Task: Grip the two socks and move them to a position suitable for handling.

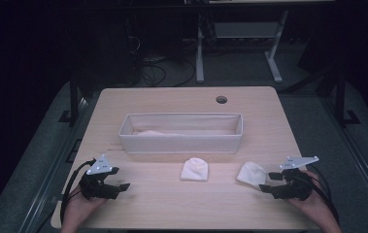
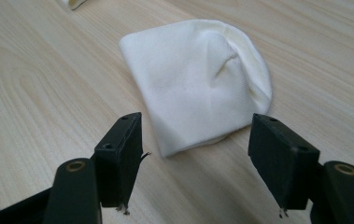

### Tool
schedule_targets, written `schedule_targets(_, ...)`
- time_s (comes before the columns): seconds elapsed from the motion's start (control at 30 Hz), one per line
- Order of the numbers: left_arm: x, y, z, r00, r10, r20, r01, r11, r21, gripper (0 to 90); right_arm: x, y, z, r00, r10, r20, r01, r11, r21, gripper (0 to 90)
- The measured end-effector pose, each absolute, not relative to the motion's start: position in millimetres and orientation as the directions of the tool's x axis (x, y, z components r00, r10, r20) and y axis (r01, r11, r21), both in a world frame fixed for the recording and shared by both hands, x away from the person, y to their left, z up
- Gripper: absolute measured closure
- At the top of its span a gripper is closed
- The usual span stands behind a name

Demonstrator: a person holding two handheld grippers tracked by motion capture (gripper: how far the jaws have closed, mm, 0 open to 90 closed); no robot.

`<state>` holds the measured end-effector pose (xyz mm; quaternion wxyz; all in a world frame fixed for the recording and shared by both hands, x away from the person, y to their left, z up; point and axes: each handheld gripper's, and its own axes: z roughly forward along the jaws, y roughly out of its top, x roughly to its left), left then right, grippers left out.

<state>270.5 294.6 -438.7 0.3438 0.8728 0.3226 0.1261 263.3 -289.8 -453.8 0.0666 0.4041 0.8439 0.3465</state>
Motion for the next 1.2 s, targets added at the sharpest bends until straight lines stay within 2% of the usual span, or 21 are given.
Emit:
schedule_targets(0.73,269.9,291.4,-438.6,0.774,0.633,-0.015,0.473,-0.563,0.678,23.9,260.8,-283.9,-445.6,-0.690,0.707,0.158,0.622,0.466,0.630,35.1)
schedule_targets(1.2,270.2,284.3,-440.4,0.789,0.614,-0.023,0.469,-0.577,0.669,22.6,261.2,-271.7,-427.0,-0.730,0.670,0.135,0.579,0.501,0.643,36.6)
